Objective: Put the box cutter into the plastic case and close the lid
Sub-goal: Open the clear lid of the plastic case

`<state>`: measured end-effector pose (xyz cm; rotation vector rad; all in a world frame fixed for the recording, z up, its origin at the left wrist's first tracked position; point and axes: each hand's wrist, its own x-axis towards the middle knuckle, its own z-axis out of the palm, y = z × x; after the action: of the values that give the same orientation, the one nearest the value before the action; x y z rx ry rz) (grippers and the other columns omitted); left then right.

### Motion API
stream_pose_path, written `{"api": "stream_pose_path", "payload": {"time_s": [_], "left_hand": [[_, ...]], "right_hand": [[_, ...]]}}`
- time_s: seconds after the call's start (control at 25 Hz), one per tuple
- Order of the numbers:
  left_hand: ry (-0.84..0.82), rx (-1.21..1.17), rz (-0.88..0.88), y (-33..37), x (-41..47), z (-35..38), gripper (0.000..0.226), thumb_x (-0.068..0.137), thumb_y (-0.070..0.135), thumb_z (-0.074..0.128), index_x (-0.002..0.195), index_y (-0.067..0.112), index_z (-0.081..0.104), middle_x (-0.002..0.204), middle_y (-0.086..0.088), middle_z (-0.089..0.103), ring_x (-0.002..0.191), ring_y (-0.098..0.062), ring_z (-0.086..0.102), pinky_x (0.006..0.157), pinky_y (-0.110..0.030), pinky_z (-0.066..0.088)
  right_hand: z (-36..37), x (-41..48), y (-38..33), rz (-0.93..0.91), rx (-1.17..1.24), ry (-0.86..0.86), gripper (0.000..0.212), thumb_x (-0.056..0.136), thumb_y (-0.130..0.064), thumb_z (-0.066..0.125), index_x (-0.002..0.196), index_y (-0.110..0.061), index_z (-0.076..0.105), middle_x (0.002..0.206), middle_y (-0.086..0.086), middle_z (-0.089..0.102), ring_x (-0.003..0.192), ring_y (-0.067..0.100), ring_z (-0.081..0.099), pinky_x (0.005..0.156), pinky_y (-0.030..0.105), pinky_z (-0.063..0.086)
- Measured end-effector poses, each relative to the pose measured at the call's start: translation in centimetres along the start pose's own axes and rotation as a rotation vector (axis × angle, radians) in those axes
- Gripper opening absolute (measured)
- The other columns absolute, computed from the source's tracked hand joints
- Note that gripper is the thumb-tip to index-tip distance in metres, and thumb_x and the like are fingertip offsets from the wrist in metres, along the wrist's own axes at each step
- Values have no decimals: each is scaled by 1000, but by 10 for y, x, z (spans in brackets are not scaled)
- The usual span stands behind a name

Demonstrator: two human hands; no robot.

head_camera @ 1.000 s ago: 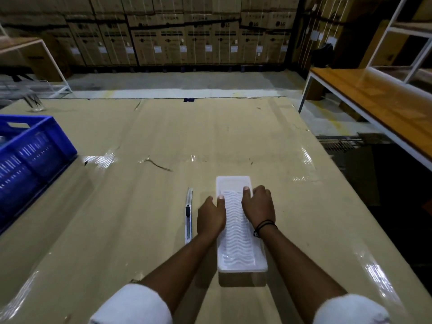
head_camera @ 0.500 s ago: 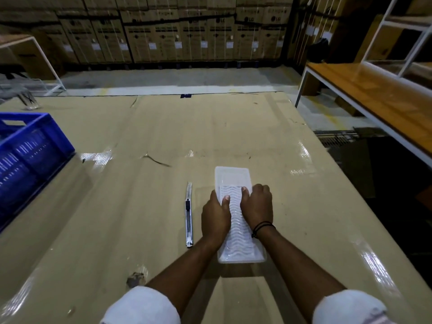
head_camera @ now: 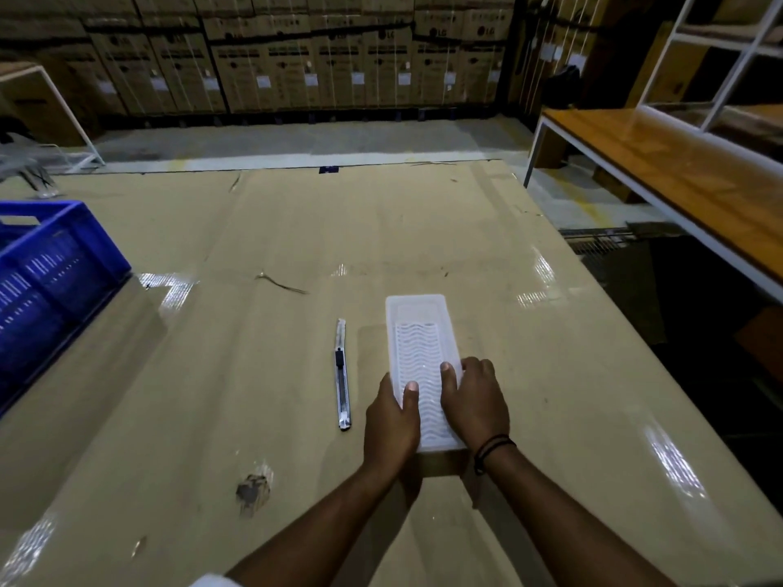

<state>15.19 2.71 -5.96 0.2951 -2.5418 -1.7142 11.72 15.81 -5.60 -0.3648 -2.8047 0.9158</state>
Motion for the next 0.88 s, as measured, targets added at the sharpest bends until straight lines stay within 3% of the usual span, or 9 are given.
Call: {"api": "stream_pose_path", "payload": {"time_s": [0.16, 0.36, 0.6, 0.88], "left_hand": [[28, 17, 27, 2, -2, 3, 40, 106, 41, 47, 139, 19, 54, 125, -1, 73, 108, -20, 71, 83, -26, 51], [17, 25, 67, 6, -11, 1, 45, 107, 43, 46, 146, 21, 47, 127, 4, 72, 106, -15, 72, 86, -24, 55], [-9, 41, 16, 7, -5, -2, 42, 105, 42, 51, 141, 20, 52, 128, -2, 72, 111, -25, 71, 93, -37, 59], [-59, 82, -46, 11, 2, -7, 42, 104, 38, 53, 139, 16, 54, 134, -6, 69, 117, -28, 69, 97, -37, 56]], "right_hand": [[-3, -3, -7, 1, 12, 34, 43, 98, -47, 42, 110, -9, 58, 113, 10, 56, 96, 31, 63, 79, 41, 54], [-7, -17, -8, -4, 24, 123, 40, 99, -47, 43, 110, -11, 57, 110, 7, 54, 94, 28, 62, 74, 38, 53], [-7, -11, -12, -7, -76, 90, 42, 99, -45, 44, 110, -8, 59, 112, 11, 55, 100, 30, 60, 81, 41, 54], [-4, -7, -12, -18, -142, 82, 43, 98, -46, 43, 110, -9, 60, 113, 10, 56, 105, 26, 56, 84, 42, 54]]}}
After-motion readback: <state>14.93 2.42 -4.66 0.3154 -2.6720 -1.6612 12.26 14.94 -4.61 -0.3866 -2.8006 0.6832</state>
